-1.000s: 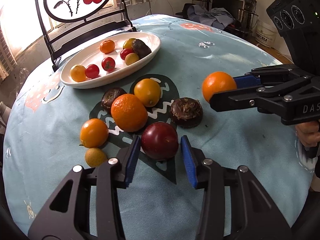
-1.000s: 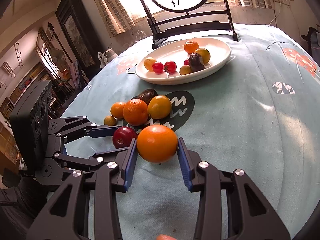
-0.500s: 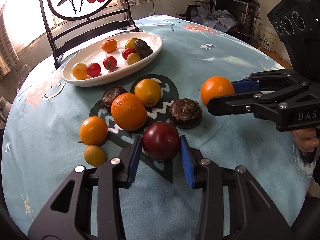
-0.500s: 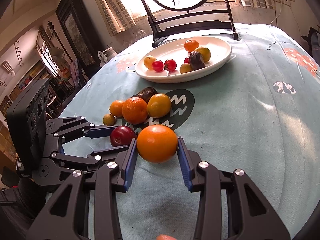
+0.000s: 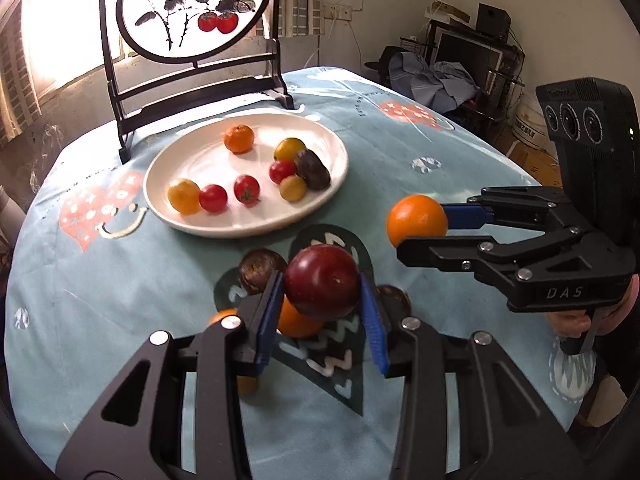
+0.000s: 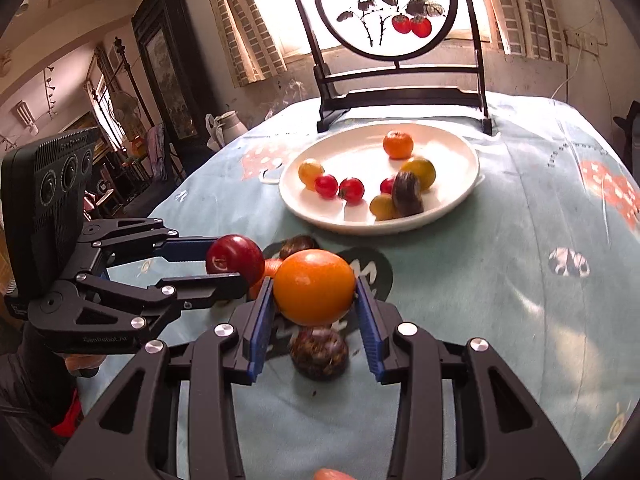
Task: Organize fruits
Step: 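Carry the tangerine and red plum onto the white plate and open both grippers, then move the right gripper to the dark purple fruit and grasp it, then grasp the small yellow citrus with the left gripper while the right gripper lifts the dark fruit, then place the dark fruit and yellow citrus on the white plate, opening both grippers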
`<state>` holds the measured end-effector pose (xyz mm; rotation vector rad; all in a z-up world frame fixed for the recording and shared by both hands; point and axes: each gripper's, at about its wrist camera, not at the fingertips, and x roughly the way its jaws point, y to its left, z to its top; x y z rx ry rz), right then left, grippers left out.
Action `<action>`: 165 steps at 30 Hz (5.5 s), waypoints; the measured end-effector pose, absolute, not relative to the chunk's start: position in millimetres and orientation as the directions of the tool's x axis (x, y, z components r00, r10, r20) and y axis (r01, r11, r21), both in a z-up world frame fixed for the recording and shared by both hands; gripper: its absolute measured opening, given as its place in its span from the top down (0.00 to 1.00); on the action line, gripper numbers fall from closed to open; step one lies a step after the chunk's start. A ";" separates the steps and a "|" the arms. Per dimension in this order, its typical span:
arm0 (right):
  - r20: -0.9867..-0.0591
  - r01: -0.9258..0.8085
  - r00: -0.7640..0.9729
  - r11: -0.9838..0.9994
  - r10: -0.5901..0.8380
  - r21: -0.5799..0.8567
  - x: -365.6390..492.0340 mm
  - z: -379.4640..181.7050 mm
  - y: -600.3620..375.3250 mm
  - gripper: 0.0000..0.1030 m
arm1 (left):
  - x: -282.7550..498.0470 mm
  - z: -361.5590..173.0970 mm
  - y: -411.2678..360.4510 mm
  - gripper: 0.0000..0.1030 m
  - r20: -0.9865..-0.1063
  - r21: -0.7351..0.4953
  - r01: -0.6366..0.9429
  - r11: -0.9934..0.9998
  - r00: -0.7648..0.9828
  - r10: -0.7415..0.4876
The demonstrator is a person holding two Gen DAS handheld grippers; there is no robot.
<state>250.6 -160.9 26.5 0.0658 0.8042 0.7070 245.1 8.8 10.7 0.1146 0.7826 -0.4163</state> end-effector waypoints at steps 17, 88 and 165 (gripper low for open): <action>-0.702 -0.515 0.493 0.823 0.514 0.241 405.8 -3.3 -103.2 0.61 | 452.4 -22.9 52.8 0.62 -0.799 -0.031 0.124 0.992 0.593 -0.099; -0.826 -0.667 0.369 0.740 0.427 0.085 230.5 -33.4 -122.1 0.57 | 245.2 -10.1 93.9 0.12 -0.732 -0.033 0.111 0.993 0.674 -0.099; -0.561 -0.543 0.619 0.816 0.549 0.199 314.9 35.3 -125.1 0.49 | 308.5 18.3 56.6 0.05 -0.672 0.088 0.049 0.995 0.740 0.023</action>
